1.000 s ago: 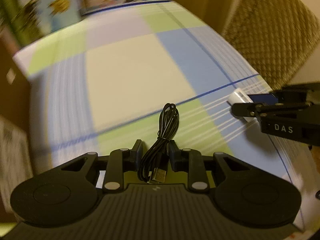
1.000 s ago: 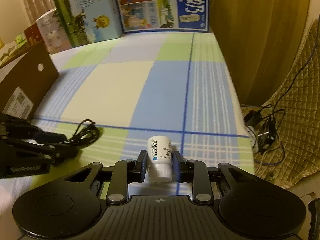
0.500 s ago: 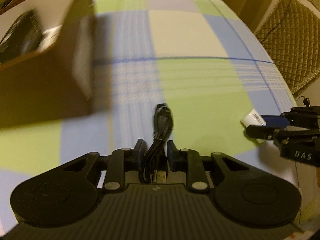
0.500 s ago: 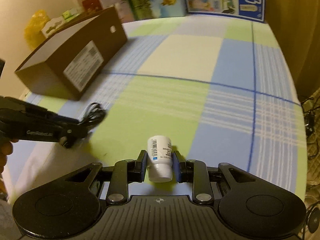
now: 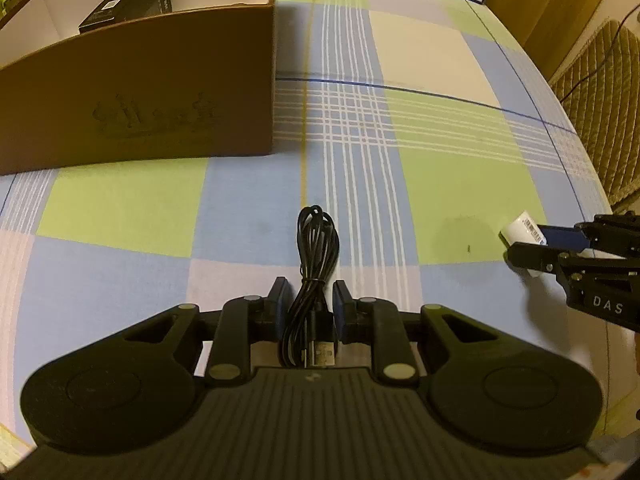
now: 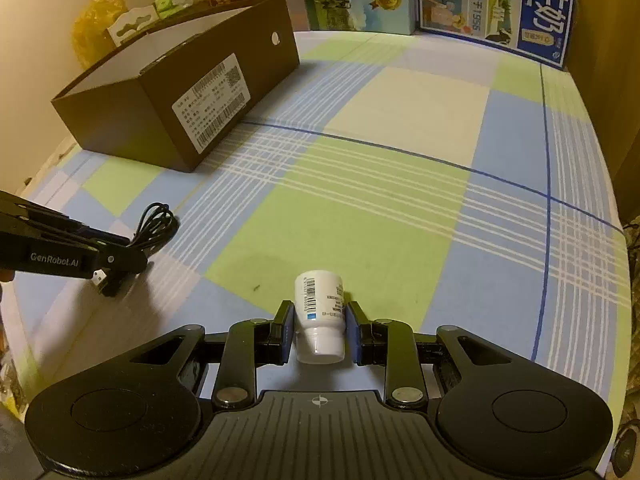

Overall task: Organize objects
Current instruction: 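Carry the black cable and white pill bottle over the brown box with both tools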

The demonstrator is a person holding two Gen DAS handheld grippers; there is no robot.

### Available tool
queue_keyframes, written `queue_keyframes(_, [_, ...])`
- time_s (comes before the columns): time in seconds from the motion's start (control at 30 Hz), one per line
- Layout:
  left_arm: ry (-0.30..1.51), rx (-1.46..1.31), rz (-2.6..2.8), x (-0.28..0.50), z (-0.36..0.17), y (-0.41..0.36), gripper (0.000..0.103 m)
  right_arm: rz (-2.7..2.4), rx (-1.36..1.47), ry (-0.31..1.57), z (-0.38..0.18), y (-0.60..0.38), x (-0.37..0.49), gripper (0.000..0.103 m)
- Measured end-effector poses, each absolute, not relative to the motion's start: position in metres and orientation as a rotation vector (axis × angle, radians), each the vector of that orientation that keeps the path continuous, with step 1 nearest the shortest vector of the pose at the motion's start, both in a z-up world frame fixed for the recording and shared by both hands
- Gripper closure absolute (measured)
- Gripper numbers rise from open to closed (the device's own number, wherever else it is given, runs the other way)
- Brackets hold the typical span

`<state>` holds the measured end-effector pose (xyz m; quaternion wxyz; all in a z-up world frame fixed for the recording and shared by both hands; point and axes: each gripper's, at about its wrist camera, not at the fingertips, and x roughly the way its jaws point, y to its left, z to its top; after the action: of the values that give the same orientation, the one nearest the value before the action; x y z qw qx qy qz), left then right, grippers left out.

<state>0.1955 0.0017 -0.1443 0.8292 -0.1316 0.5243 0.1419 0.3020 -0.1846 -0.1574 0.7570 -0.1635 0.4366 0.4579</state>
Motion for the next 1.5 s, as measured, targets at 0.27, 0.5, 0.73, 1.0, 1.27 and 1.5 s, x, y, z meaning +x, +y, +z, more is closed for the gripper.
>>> queue_keyframes(0.27, [1.099, -0.256, 0.283, 0.191, -0.145, -0.001, 0.086, 0.976, -0.371, 0.969, -0.155, -0.178, 0.291, 0.079])
queue_keyframes(0.5, [1.087, -0.289, 0.272, 0.176, -0.141, 0.008, 0.087, 0.990, -0.349, 0.973, -0.147, -0.173, 0.279, 0.079])
queue_keyframes(0.73, [1.052, -0.325, 0.293, 0.155, -0.128, 0.026, 0.089, 1.022, -0.338, 0.950, -0.133, -0.157, 0.267, 0.079])
queue_keyframes(1.0, [1.029, -0.349, 0.312, 0.133, -0.125, 0.049, 0.103, 1.058, -0.350, 0.926, -0.124, -0.135, 0.255, 0.079])
queue_keyframes(1.27, [1.018, -0.359, 0.280, 0.130, -0.128, 0.049, 0.071, 1.049, -0.357, 0.932, -0.124, -0.131, 0.253, 0.079])
queue_keyframes(1.5, [1.025, -0.341, 0.265, 0.148, -0.138, 0.042, 0.069, 1.022, -0.352, 0.942, -0.125, -0.138, 0.255, 0.079])
